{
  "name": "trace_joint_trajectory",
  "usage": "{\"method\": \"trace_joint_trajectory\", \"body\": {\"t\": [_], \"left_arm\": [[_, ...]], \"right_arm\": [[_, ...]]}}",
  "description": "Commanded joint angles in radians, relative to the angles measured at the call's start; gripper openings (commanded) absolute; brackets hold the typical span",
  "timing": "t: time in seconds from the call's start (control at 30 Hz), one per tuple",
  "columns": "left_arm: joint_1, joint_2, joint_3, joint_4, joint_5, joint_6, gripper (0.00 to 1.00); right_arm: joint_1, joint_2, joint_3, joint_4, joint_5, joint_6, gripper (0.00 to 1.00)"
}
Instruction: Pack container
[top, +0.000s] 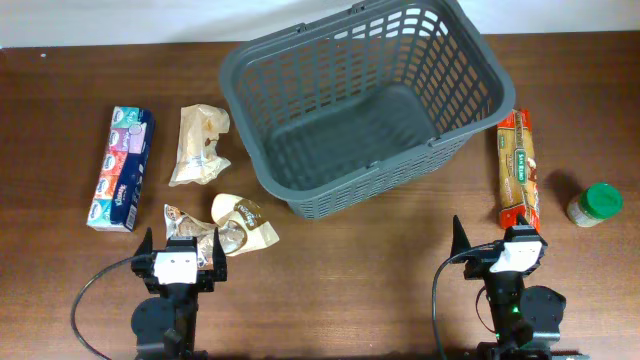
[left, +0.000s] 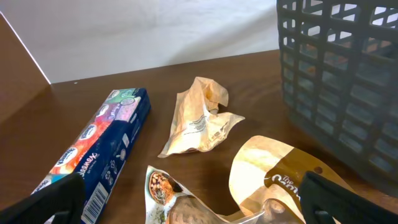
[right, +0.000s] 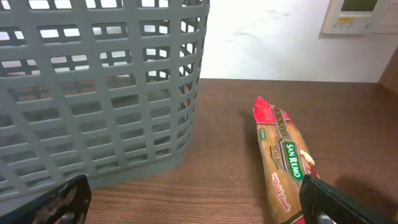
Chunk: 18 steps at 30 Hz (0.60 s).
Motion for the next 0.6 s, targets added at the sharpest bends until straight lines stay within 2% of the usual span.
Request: {"method": "trace_joint_trajectory", "body": {"t": [0.0,0.37,0.47,0.57], "left_arm": [[-0.004,-0.015,-0.01,0.002,-0.01,0.016,0.99],[-0.004,-0.014,-0.01,0.011,-0.003,0.016,0.99],[-0.004,-0.014,-0.008,0.014,0.003,0.015,0.99],[-0.004,-0.014,0.003,0.071,0.034,-0.014,0.99]], "right_arm": [[-0.007,-0.01,-0.01,0.003,-0.013,0.002,0.99],[-0.007,-0.01,-0.01,0.003,-0.011,0.005,0.99],[-0.007,-0.008,-0.01,0.003,0.05,0.015,0.99],[-0.008,-0.003,0.003,0.003,0.183,0.116,0.99]]}}
